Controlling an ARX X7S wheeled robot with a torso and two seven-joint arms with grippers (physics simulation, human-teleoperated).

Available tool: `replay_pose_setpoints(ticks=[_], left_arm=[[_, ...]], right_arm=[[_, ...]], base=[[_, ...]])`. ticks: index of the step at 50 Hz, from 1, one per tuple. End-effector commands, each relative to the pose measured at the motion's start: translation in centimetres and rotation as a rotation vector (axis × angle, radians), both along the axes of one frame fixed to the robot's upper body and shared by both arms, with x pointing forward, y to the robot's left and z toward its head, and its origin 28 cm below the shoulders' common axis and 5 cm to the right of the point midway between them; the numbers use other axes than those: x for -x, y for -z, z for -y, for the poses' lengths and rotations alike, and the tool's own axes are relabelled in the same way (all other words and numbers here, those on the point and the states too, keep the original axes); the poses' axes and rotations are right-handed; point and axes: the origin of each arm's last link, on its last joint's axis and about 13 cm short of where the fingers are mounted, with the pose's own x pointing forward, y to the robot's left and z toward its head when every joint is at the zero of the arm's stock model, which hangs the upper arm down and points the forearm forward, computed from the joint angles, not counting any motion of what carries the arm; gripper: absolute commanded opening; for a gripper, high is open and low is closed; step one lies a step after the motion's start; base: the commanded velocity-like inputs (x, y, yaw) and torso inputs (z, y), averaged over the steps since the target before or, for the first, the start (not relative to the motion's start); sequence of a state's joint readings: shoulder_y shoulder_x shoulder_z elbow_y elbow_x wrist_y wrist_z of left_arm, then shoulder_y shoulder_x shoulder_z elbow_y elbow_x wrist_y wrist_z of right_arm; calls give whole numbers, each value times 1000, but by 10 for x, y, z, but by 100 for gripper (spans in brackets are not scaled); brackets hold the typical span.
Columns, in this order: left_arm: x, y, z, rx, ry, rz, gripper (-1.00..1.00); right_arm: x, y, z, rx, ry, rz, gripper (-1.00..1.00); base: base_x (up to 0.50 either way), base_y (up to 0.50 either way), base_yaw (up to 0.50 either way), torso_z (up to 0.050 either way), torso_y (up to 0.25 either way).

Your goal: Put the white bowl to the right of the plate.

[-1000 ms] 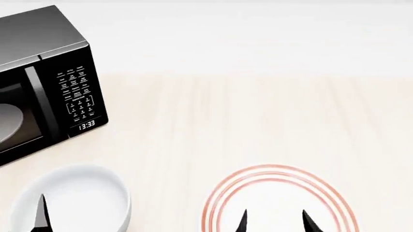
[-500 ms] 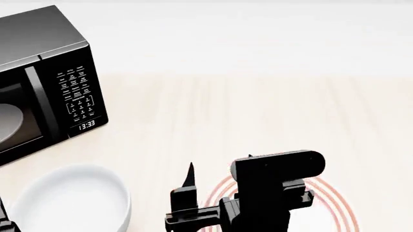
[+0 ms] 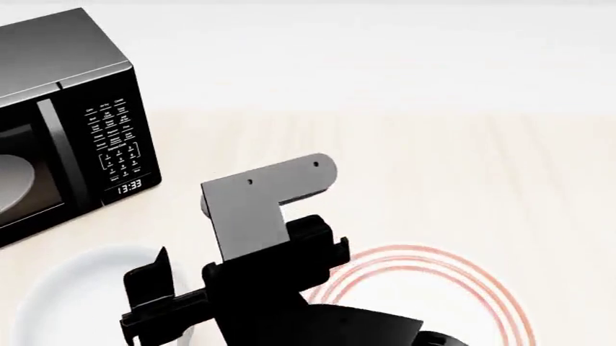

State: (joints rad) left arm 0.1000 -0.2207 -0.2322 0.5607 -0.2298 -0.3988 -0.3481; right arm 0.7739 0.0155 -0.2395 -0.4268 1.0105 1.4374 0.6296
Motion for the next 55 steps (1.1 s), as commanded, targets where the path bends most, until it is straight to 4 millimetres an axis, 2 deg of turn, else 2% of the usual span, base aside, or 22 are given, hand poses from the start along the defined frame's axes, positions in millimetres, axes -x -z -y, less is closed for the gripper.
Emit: replay_pose_setpoints(ticks=[1,29,48,55], left_arm=[[1,-1,-4,4,-31,5,100],[-2,0,-3,1,-27,-3,100],[-3,1,0,-5,-17,-8,100],[-3,1,0,-5,-18,-8,100]], right_arm=[[-13,-19,-17,51,-28,-76,100],[-52,-41,-41,55,75,-312,100],[-68,-37,-47,50,87,-444,100],[-77,-28,-50,61,124,-496,100]], base=[[0,0,0,0,0],[0,0,0,0,0],[0,0,0,0,0],[0,0,0,0,0]])
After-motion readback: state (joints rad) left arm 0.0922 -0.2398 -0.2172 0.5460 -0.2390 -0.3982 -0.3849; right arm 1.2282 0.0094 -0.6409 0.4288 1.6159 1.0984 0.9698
